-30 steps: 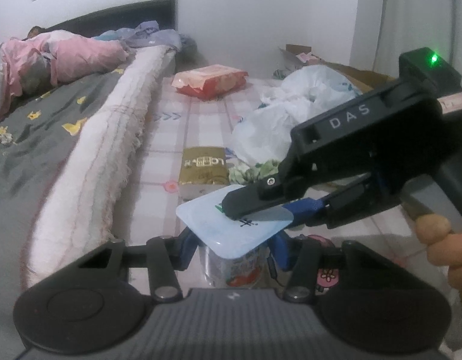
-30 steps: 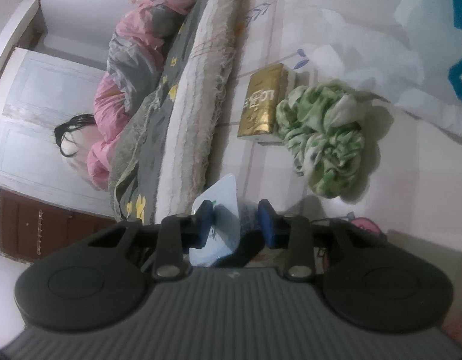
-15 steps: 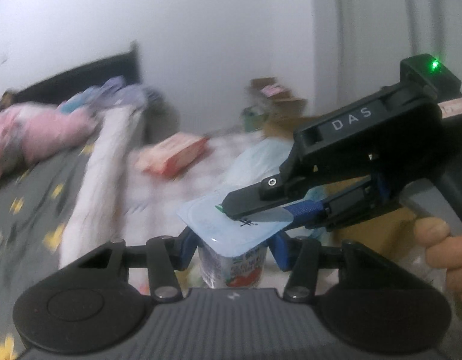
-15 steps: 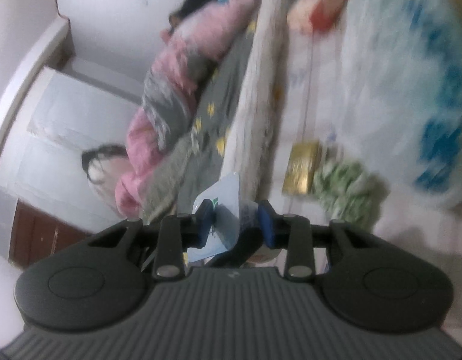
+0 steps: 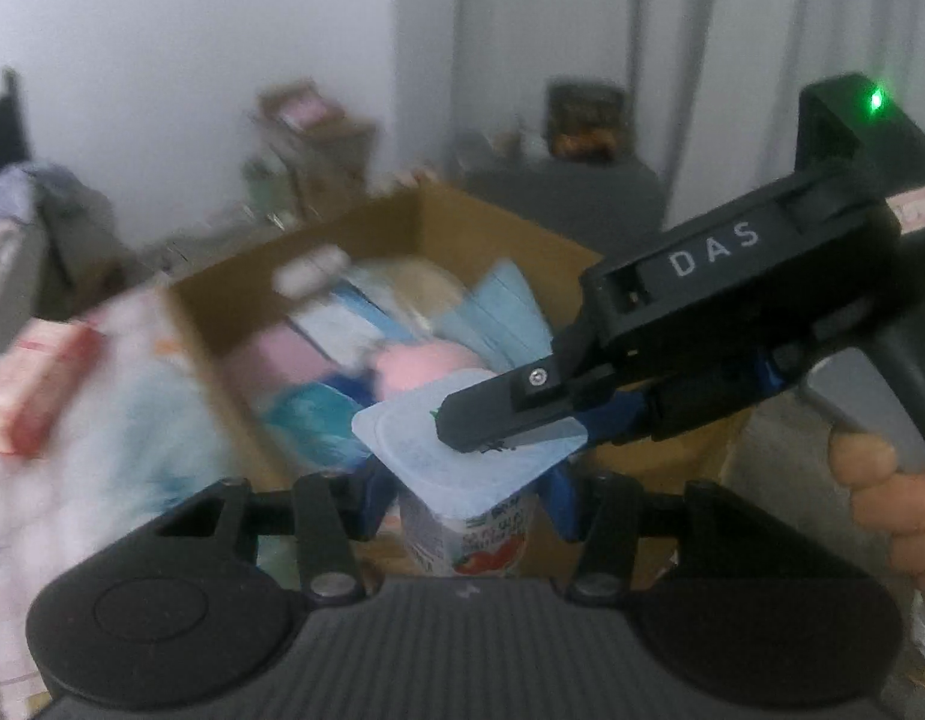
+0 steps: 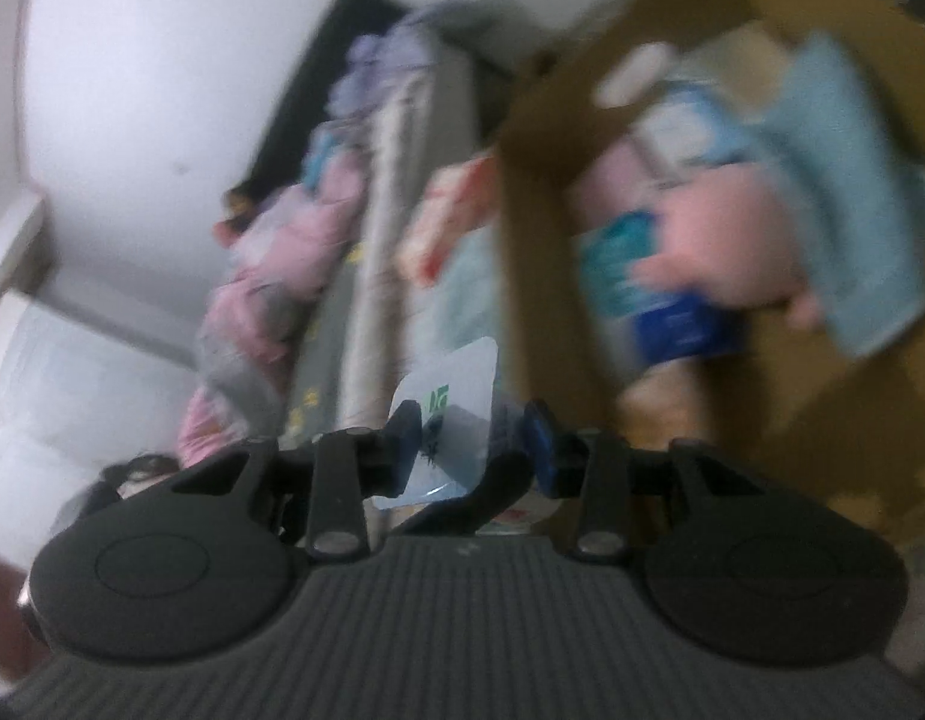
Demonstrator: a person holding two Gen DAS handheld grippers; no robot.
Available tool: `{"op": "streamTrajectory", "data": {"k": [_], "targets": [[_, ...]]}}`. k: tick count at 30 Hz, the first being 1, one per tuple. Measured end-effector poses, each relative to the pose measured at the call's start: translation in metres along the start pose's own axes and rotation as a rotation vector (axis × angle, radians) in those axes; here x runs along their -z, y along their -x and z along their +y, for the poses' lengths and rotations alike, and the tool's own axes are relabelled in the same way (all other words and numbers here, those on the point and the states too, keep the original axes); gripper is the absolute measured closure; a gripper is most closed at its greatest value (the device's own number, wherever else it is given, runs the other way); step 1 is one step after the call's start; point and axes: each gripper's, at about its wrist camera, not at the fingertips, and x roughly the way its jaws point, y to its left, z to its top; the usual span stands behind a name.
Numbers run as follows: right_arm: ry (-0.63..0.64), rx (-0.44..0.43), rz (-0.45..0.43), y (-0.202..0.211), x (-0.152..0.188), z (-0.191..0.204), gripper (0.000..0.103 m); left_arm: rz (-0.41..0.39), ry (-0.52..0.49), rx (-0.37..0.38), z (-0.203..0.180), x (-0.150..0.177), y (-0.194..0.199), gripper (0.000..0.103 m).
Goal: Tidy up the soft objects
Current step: 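Carry the white yogurt cup with the right tool into the box and release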
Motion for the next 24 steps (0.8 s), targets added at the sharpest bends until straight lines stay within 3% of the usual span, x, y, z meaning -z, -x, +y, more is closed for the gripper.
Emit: {"op": "streamTrajectory", "data": {"k": [7,13,19,24], "targets": [[-0.077,0.116,0.073,-0.015,-0.018,-0.063,0.063,0.19,-0.003,0.064,-0.007,-0.008,-0.07,0.051],[-0.043,0.218,0.114,-0.036,-0.026,-0.084,0.062,0.303,0.015,0.088,-0.006,-0.004,-0.101,0.05],[-0.039,0.21,0.118,-0.034,-0.031,-0.085,0.06,0.312,0.023,0.095,-0.003,-0.003,-0.1,0.041],[0.004,0.237,0.094,-0.021,-0.027,-0.068,0.046,0.246,0.047,0.087,-0.003,-0.007,-0.065,0.029]]}}
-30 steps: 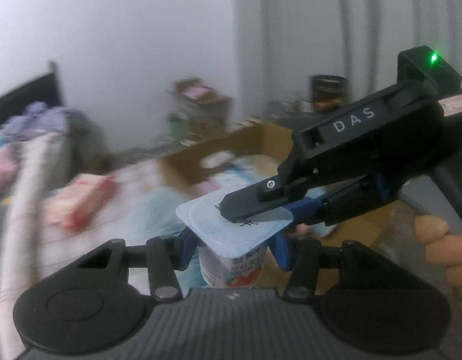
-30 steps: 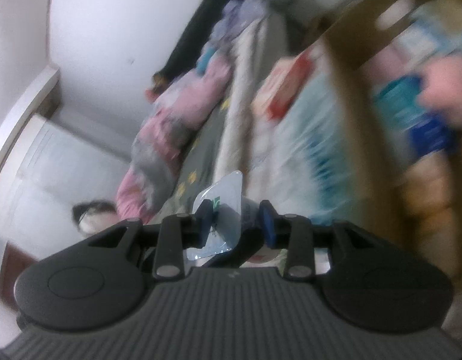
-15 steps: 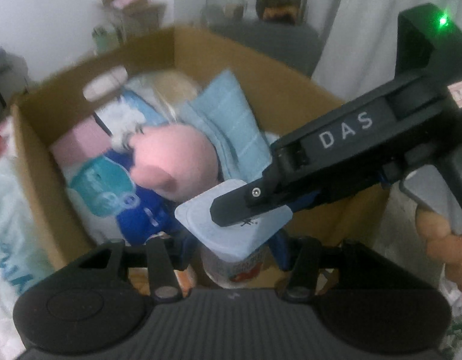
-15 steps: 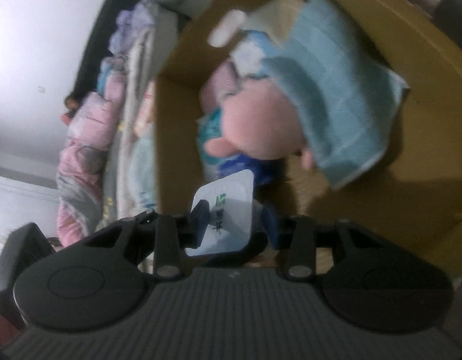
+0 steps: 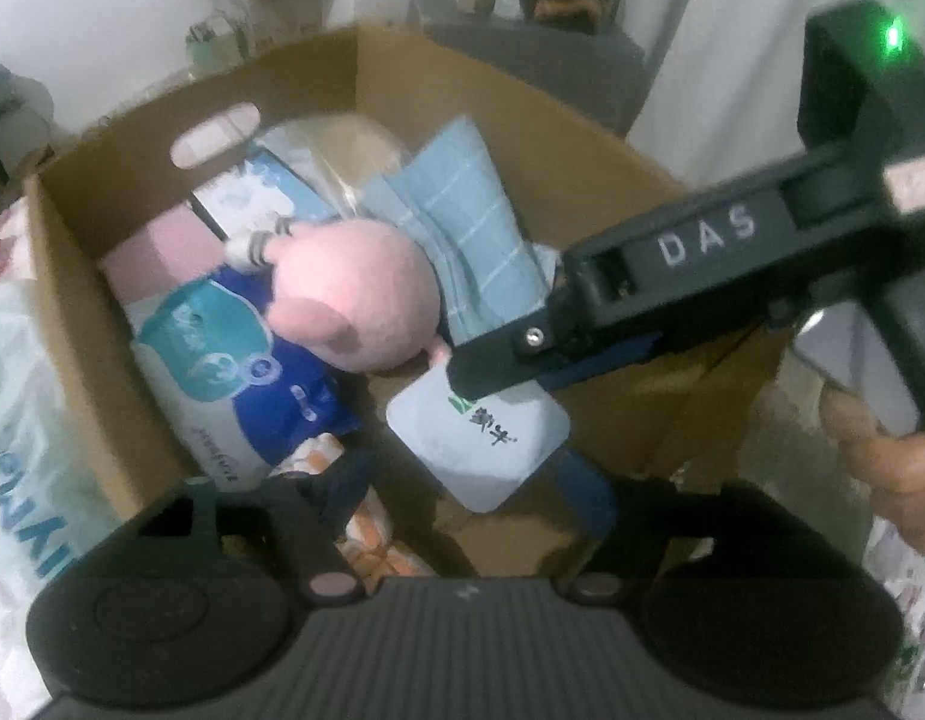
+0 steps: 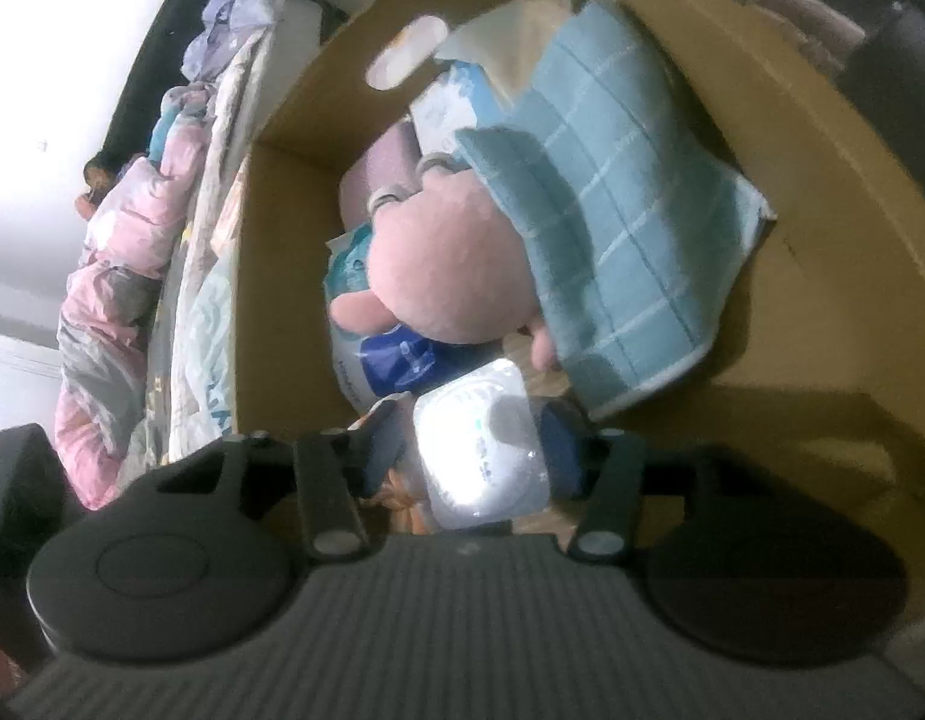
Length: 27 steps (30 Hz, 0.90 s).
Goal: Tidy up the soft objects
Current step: 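Carry the white yogurt cup with the right tool into the box and release, then move the right tool to the green floral scrunchie and grasp it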
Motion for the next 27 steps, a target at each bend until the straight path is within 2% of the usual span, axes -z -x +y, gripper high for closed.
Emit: {"op": "streamTrajectory", "data": {"k": [3,5,8,10,12,15,17,20,24,27], "targets": [[0.035,0.013,-0.046,0.017,0.005,0.009,0.041,-0.049,0.027,0.019,0.004,0.006,0.024,0.026],[0.06,0.025,-0.091,0.03,0.01,0.016,0.041,-0.11,0.07,0.044,0.01,0.018,0.048,0.022],[0.11,0.002,-0.17,0.05,0.02,0.031,0.039,-0.218,0.142,0.074,0.025,0.046,0.086,0.02],[0.145,-0.037,-0.203,0.06,0.027,0.047,0.039,-0.273,0.167,0.057,0.035,0.065,0.106,0.019],[0.191,-0.083,-0.217,0.065,0.035,0.065,0.039,-0.317,0.185,0.0,0.045,0.089,0.126,0.019],[0.276,-0.162,-0.193,0.058,0.046,0.102,0.039,-0.359,0.225,-0.125,0.065,0.128,0.151,0.019],[0.329,-0.207,-0.151,0.045,0.054,0.128,0.039,-0.372,0.271,-0.218,0.081,0.153,0.165,0.019],[0.414,-0.264,-0.067,0.017,0.068,0.171,0.039,-0.38,0.349,-0.305,0.106,0.187,0.175,0.019],[0.525,-0.267,0.017,-0.022,0.095,0.215,0.039,-0.369,0.466,-0.399,0.141,0.225,0.178,0.02],[0.606,-0.241,0.067,-0.054,0.119,0.237,0.039,-0.367,0.493,-0.451,0.161,0.241,0.179,0.022]]}}
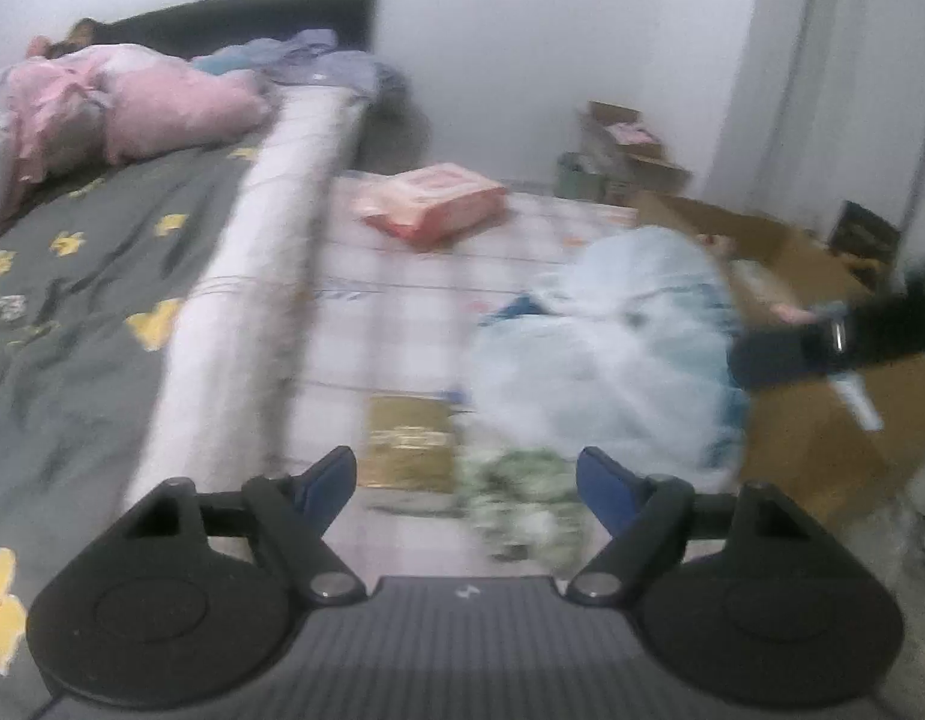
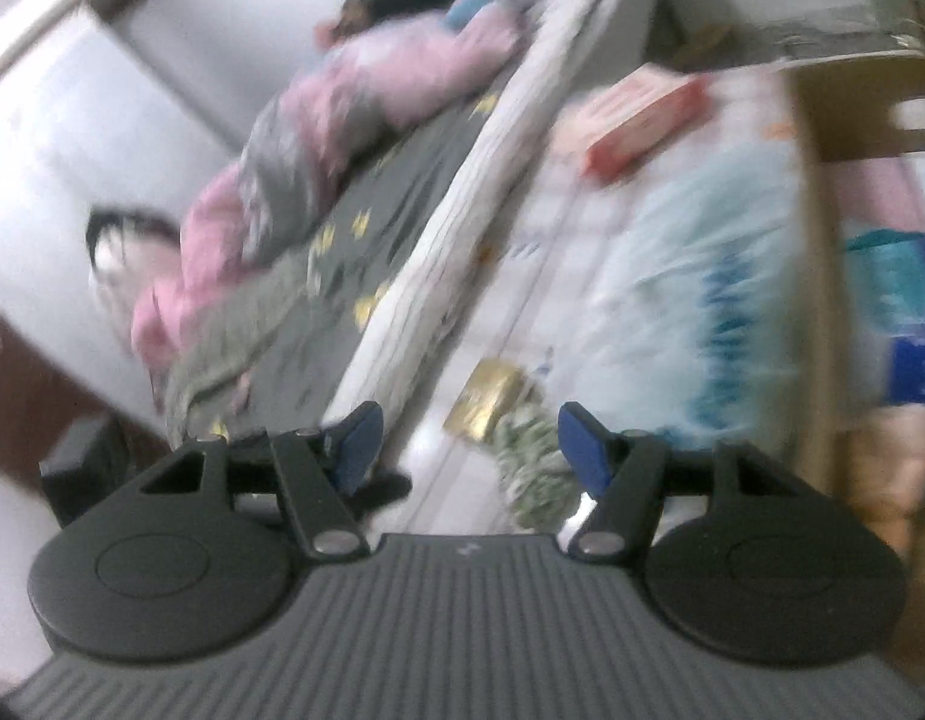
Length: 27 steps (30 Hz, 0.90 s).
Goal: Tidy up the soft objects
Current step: 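Move the right tool to the green floral scrunchie and grasp it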
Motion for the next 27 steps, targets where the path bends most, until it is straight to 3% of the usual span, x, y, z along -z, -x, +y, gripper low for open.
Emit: {"op": "streamTrajectory", "data": {"k": [4,10,19,24,27], "targets": [[0.069,0.06,0.073,-0.042,0.018,0.018,0.039,0.0,-0.015,-0.085,0.023,-0.001,-0.016,0.029],[0.104,0.14,0.13,-0.086,0.038,0.017,0.039,0.099,-0.037,-0.067,0.033,-0.009,-0.058,0.028],[0.251,0.246,0.167,-0.13,0.047,0.015,0.041,0.173,-0.085,-0.034,0.025,-0.011,-0.1,0.028],[0.282,0.253,0.188,-0.146,0.051,0.013,0.05,0.195,-0.096,-0.032,0.022,-0.01,-0.113,0.029],[0.29,0.262,0.206,-0.152,0.053,0.011,0.066,0.201,-0.083,-0.017,0.023,-0.009,-0.116,0.03]]}}
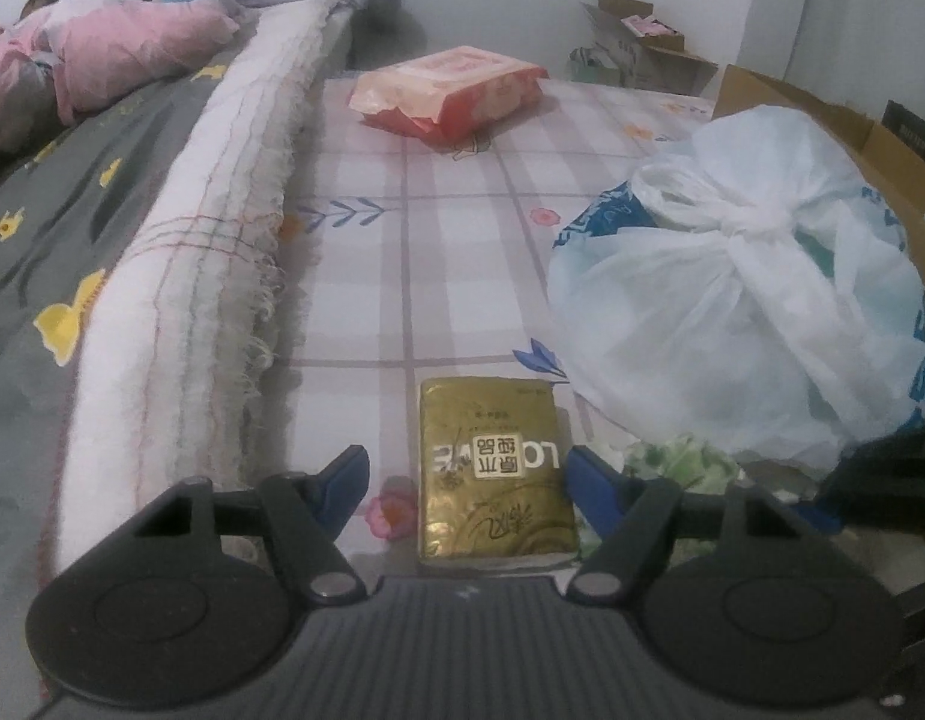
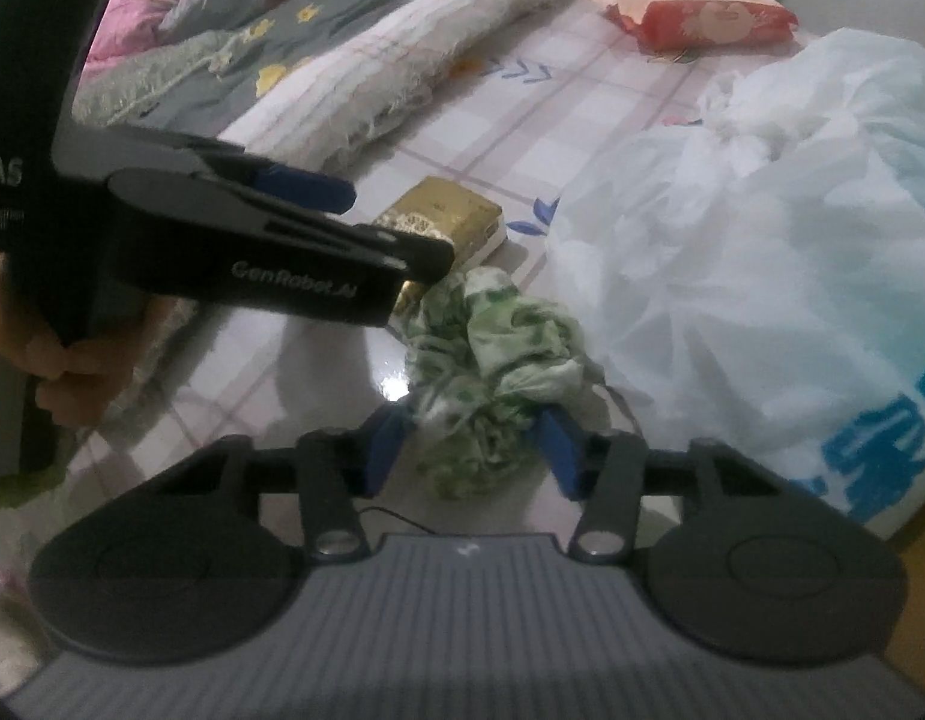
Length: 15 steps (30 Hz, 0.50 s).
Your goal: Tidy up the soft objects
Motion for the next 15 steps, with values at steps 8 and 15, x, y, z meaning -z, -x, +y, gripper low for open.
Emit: {"op": "streamTrajectory", "data": {"k": [8,15], "targets": [[-0.039,-0.004,0.026,0.006,0.008,-0.008,0.079,0.02,0.006,0.027,-0.001,0.005,-0.002,0.048],[-0.055,-0.019,0.071,0.02,0.023,-0.008,0.074,0.016,-0.007,0.038,-0.006,0.015,0.005,0.049]]}}
